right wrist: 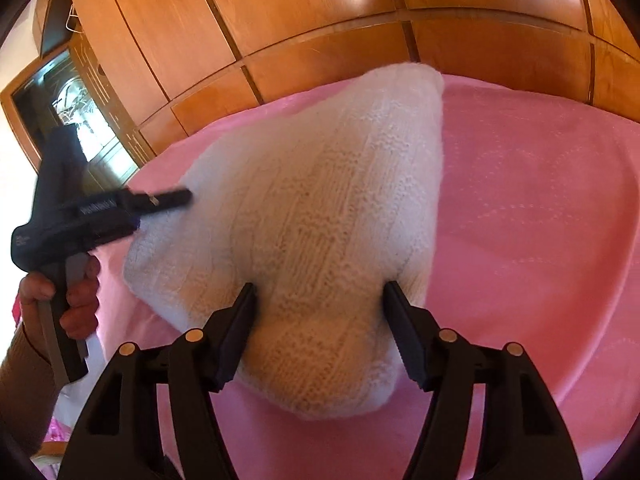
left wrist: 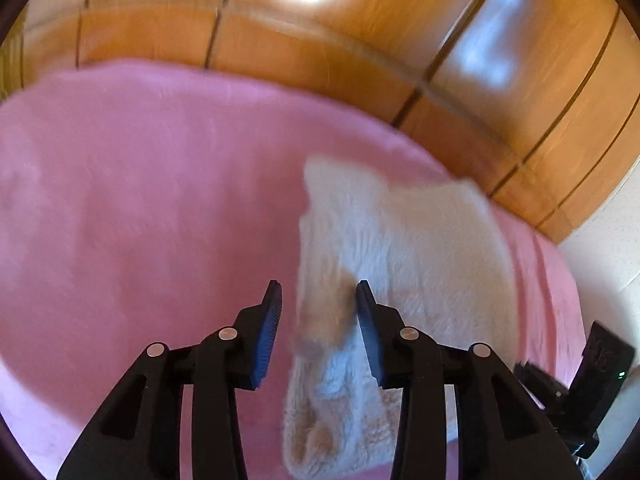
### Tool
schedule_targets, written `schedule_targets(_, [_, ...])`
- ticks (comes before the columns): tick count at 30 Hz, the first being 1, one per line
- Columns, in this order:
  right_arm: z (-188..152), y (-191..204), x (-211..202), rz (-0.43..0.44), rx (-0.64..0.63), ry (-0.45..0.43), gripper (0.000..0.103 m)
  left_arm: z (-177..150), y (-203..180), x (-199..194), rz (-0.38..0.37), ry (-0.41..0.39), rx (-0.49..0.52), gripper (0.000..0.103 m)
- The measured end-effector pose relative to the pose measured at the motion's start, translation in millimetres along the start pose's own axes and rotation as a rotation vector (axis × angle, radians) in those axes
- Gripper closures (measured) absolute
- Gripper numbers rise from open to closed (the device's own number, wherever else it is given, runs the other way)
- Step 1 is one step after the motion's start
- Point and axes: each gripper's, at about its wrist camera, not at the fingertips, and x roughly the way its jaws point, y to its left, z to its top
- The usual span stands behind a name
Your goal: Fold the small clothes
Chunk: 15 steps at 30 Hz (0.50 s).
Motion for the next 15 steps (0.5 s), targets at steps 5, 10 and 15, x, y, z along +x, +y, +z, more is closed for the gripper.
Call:
schedule_targets(5, [32.3,-7.9,-36.1,0.003,0.044,-0.091,0.029,13.2,-23.9,-19.6,-0.028,-0.108,0.045,0.066])
schedule_targets(10, [90.9,-9.4,-39.5,-0.023,0.135,-0.170,0.029,9.4,-47.8,12.0,0.026,-0.075,0.124,0.066])
schedule_targets(15, [113.1,-12.5,31.7,-0.066,0.171,-0.071,0.029,-14.1,-44.6,45.5,0.087,-0.006,0.128,0.066])
